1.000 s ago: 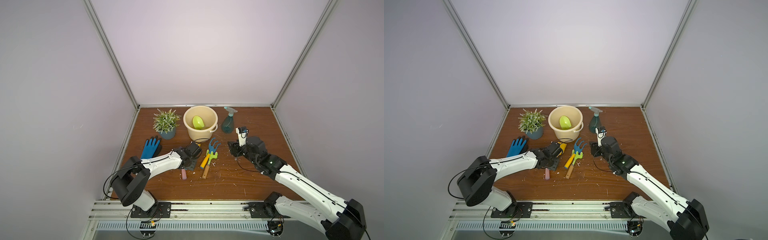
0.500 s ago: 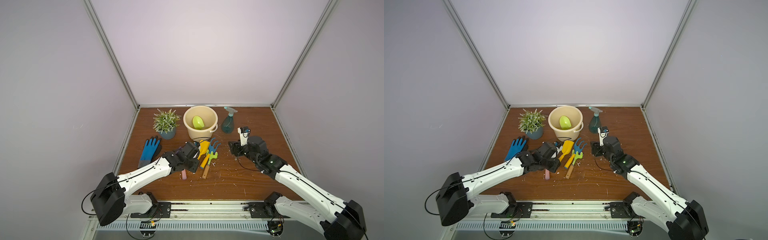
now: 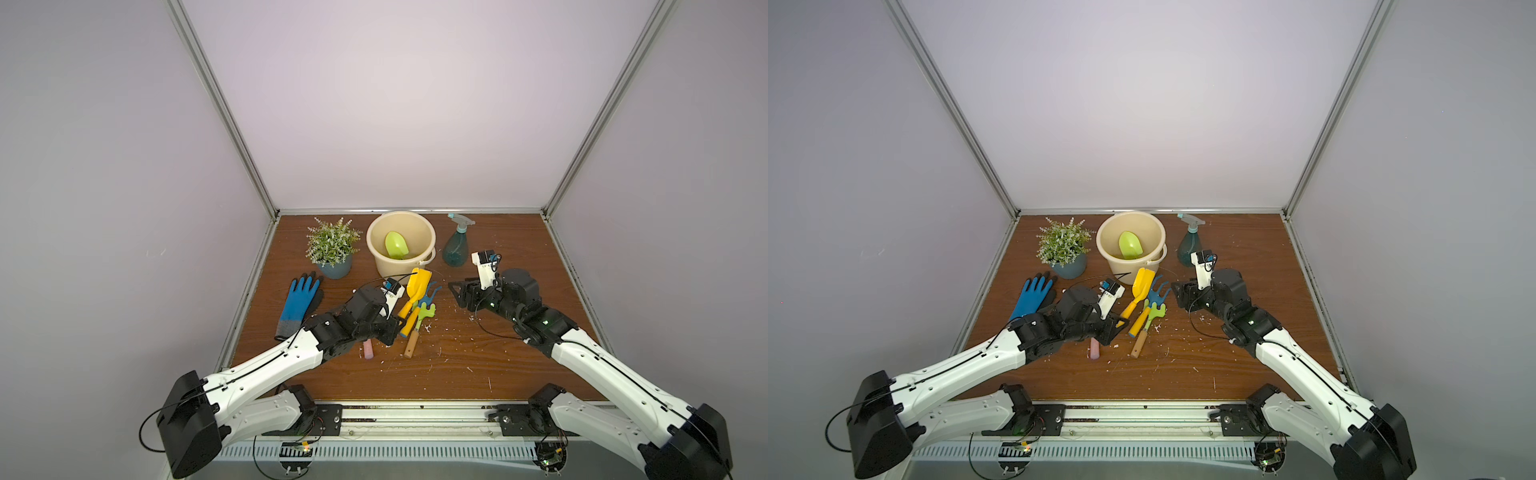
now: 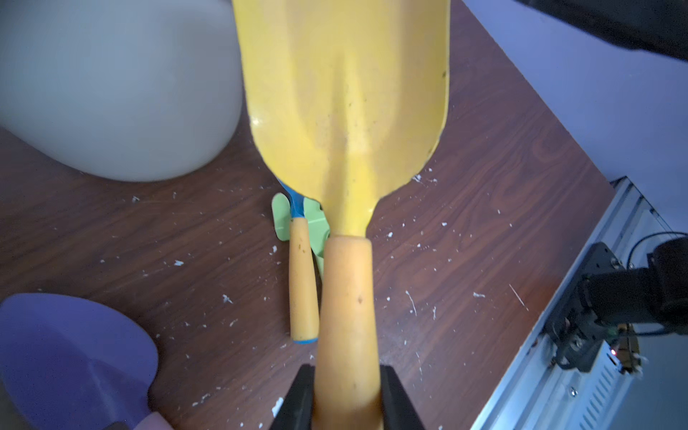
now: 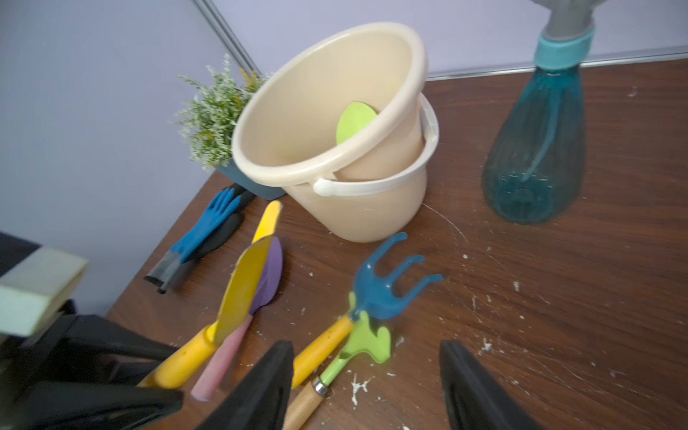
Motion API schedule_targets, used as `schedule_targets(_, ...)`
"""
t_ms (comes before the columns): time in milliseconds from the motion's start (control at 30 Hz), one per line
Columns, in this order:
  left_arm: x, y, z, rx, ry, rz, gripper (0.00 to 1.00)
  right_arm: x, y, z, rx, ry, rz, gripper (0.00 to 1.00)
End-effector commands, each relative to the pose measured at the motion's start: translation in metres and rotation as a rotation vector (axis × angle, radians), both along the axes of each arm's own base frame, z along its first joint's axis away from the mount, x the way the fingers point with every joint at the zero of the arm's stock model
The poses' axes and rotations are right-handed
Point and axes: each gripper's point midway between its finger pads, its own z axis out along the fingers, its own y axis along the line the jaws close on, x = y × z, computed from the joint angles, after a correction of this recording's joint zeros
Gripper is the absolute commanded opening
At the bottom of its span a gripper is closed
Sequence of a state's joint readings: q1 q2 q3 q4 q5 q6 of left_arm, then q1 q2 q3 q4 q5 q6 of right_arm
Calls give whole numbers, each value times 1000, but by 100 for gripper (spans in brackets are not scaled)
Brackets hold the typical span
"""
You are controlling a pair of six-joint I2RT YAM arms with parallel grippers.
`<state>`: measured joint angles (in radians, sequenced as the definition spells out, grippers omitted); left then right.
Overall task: Organize the gardening tools
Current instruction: Pick up the gardening tool from the center of the board.
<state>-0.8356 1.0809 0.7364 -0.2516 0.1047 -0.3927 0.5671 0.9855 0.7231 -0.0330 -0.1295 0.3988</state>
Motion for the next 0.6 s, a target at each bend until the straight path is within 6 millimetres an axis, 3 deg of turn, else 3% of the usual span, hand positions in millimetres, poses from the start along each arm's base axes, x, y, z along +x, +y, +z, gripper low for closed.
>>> schedule_targets(0,29,-9,52,-111,-159,93,1,-8,27,42,172,-61,134,71)
schedule_targets(133,38,-20,61,-93,-224,109,0,-10,44,61,268,-74,212,75)
schedule_targets(400,43,-48,74,-74,-313,121,0,9,64,68,305,-44,227,69)
schedule_targets(567,43,-52,80,-94,-333,122,0,19,70,74,315,-50,224,55)
